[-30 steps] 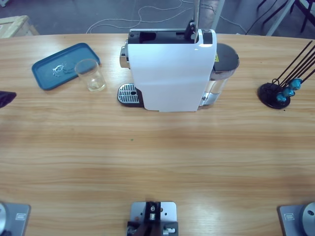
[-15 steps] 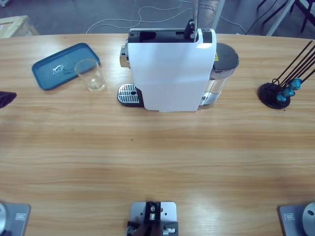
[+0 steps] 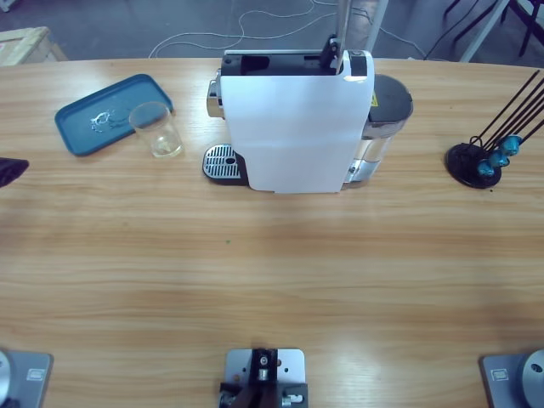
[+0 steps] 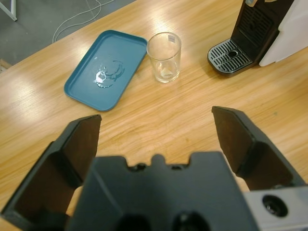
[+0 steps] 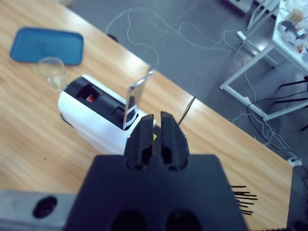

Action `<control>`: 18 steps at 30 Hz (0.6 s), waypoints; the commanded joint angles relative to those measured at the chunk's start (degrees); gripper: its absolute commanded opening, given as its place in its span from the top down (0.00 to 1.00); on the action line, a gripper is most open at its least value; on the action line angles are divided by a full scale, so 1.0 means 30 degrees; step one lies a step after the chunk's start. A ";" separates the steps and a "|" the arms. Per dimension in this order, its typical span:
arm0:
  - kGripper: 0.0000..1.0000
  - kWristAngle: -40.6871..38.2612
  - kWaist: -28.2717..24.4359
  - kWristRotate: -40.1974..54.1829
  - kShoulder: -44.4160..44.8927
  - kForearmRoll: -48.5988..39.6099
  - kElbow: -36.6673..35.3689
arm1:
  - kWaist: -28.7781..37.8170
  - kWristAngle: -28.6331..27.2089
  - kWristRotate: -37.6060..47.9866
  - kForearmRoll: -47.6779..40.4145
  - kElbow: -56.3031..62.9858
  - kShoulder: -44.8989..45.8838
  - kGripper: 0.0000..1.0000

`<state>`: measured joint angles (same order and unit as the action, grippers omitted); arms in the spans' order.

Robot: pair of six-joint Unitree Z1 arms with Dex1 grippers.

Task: Pour coffee

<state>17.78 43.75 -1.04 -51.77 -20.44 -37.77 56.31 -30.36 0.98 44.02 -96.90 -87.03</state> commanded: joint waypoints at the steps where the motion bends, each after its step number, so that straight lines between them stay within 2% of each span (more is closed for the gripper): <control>1: 0.02 -0.0162 0.0247 0.0228 0.0171 0.0186 0.0754 | 0.0126 -0.0543 0.0428 -0.1883 0.1655 -0.0499 1.00; 4: 0.02 -0.0156 0.0247 0.0228 0.0177 0.0163 0.0766 | 0.0126 -0.1117 0.0721 -0.3565 0.2352 -0.2175 1.00; 9: 0.02 -0.0156 0.0241 0.0228 0.0276 0.0110 0.0784 | 0.0126 -0.1920 0.1658 -0.4420 0.2446 -0.4425 1.00; 14: 0.02 -0.0167 0.0241 0.0228 0.0323 0.0104 0.0784 | 0.0126 -0.3508 0.2033 -0.4321 0.2358 -0.4882 1.00; 18: 0.02 -0.0185 0.0247 0.0228 0.0194 0.0163 0.0784 | 0.0126 -0.3526 0.1969 -0.4303 0.2247 -0.4759 1.00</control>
<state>17.78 43.75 -1.04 -51.77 -20.40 -37.74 56.35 -39.22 6.20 31.54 -91.58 -98.74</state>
